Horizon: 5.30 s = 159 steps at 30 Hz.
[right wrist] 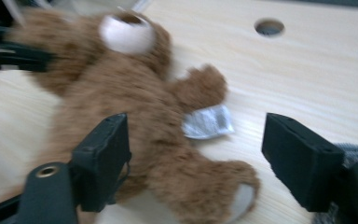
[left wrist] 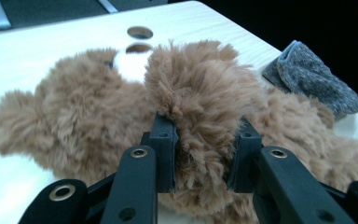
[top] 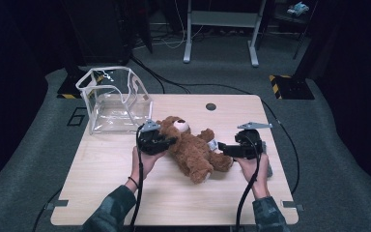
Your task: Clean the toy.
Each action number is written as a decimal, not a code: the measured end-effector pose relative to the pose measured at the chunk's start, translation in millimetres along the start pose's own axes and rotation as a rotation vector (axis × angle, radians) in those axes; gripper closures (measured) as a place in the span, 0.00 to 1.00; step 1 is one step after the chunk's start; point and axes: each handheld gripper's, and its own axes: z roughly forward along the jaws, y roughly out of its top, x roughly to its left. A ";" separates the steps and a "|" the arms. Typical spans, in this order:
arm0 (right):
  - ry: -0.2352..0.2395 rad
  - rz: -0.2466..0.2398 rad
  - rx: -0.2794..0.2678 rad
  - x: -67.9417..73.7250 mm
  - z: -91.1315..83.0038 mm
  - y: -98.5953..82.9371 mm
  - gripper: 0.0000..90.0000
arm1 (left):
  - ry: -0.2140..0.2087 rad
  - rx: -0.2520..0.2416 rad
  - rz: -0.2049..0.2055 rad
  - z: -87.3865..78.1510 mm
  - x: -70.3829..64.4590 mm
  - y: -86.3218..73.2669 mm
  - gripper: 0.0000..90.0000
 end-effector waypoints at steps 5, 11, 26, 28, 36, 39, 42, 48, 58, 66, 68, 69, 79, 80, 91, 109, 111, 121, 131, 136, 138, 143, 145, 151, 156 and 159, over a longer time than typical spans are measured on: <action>0.004 -0.004 0.040 -0.4 23.9 7.6 0.22 | -0.012 -0.008 -0.039 -6.7 6.4 -10.5 0.76; 0.012 -0.007 0.082 4.5 56.1 20.6 0.21 | -0.012 -0.018 -0.080 -15.3 12.8 -23.2 0.75; 0.008 -0.003 0.168 5.9 113.1 38.5 0.18 | -0.007 -0.005 -0.104 -25.0 23.0 -39.8 0.75; 0.024 0.024 0.166 5.4 121.2 38.1 0.23 | -0.004 -0.003 -0.094 -25.9 22.1 -39.2 0.76; 0.034 -0.031 0.129 15.2 116.7 38.5 0.84 | -0.023 -0.031 -0.100 -28.6 21.8 -38.8 0.82; 0.018 -0.057 0.106 20.3 106.1 39.2 0.87 | -0.032 -0.040 -0.098 -30.3 20.7 -36.1 0.83; -0.010 -0.069 0.083 28.1 93.2 41.5 0.89 | -0.037 -0.049 -0.108 -31.3 19.7 -33.8 0.84; -0.044 -0.070 0.058 32.8 64.2 44.4 0.89 | -0.065 -0.050 -0.138 -34.7 26.0 -19.8 0.84; -0.055 -0.055 0.078 34.1 38.3 29.2 0.87 | -0.086 0.016 -0.212 -17.0 38.1 -4.1 0.82; -0.073 -0.019 0.090 26.3 62.8 11.8 0.83 | -0.031 0.082 -0.263 5.0 46.9 -10.4 0.74; -0.079 -0.021 0.091 28.7 66.7 8.5 0.83 | -0.024 0.081 -0.272 5.7 47.6 -11.1 0.71; -0.085 -0.030 0.090 29.3 67.4 7.2 0.83 | -0.020 0.082 -0.266 5.1 48.5 -10.9 0.69; -0.090 -0.014 0.082 23.3 67.5 2.0 0.82 | 0.031 0.079 -0.275 -3.1 55.2 -11.1 0.54; -0.086 -0.006 0.085 22.5 67.3 1.9 0.81 | 0.033 0.080 -0.270 -3.1 55.4 -10.6 0.52; -0.076 0.003 0.079 19.7 66.5 0.5 0.80 | 0.063 0.060 -0.233 -7.7 45.1 -4.9 0.44; -0.070 0.006 0.060 25.4 56.9 -1.7 0.72 | 0.055 0.012 -0.154 -19.5 19.0 17.9 0.31; -0.076 0.000 0.045 24.2 52.4 -3.5 0.68 | 0.053 0.015 -0.148 -18.9 16.8 18.8 0.30; -0.072 0.012 0.012 14.6 29.5 -21.2 0.50 | 0.065 0.022 -0.133 -15.0 13.1 22.9 0.29; -0.089 0.046 -0.001 3.4 14.7 -45.8 0.35 | 0.077 0.013 -0.141 -17.3 11.6 26.9 0.27; -0.116 0.052 -0.012 -1.2 6.0 -58.6 0.29 | 0.065 0.000 -0.101 -18.7 -2.8 36.5 0.26; -0.120 0.062 -0.015 -3.9 3.8 -63.4 0.28 | 0.061 0.003 -0.096 -17.2 -9.3 40.8 0.25; -0.124 0.083 -0.012 -8.2 3.2 -72.8 0.27 | 0.042 0.007 -0.071 -8.9 -21.7 47.2 0.25; -0.127 0.087 -0.012 -9.2 2.5 -75.4 0.26 | 0.039 0.015 -0.061 -5.3 -26.0 47.9 0.25; -0.137 0.105 -0.016 -14.1 -0.3 -86.0 0.25 | 0.024 0.039 -0.036 6.7 -41.6 52.4 0.25; -0.138 0.124 -0.016 -17.2 -1.3 -91.5 0.25 | 0.017 0.071 -0.006 19.8 -59.2 59.7 0.25; -0.139 0.133 -0.020 -18.4 -1.6 -94.0 0.25 | 0.009 0.090 -0.007 30.8 -68.2 62.8 0.25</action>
